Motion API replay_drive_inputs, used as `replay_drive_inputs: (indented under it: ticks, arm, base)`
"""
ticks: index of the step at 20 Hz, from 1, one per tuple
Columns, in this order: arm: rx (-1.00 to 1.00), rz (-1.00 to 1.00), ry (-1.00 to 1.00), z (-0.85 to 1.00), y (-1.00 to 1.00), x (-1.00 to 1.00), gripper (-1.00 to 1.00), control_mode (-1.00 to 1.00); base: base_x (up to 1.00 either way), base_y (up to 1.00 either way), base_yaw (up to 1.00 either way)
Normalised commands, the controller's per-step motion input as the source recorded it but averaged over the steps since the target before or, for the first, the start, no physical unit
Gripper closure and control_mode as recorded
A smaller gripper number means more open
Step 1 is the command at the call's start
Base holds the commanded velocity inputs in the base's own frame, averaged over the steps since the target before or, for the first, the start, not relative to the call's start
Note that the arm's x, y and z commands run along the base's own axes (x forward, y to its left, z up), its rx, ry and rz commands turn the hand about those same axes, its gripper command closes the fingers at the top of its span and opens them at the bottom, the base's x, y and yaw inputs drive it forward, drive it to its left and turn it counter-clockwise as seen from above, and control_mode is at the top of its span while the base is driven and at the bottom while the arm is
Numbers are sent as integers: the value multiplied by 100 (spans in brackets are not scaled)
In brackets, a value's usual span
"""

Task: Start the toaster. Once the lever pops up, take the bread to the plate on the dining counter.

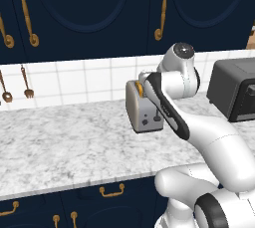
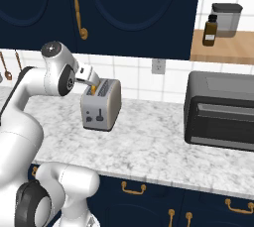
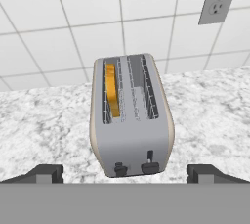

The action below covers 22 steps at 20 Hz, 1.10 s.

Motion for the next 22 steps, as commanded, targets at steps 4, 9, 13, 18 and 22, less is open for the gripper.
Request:
replay_drive_inputs:
  ticks: [4, 9, 13, 18, 22]
  arm:
    - [0, 0, 0, 0, 0, 0, -100, -100]
    - [0, 0, 0, 0, 0, 0, -100, -100]
    - [0, 0, 0, 0, 0, 0, -100, -100]
    - [0, 0, 0, 0, 0, 0, -100, -100]
    - [0, 0, 0, 0, 0, 0, -100, -100]
  base:
    - [0, 0, 0]
    - [0, 0, 0]
    - [0, 0, 0]
    - [0, 0, 0]
    - [0, 0, 0]
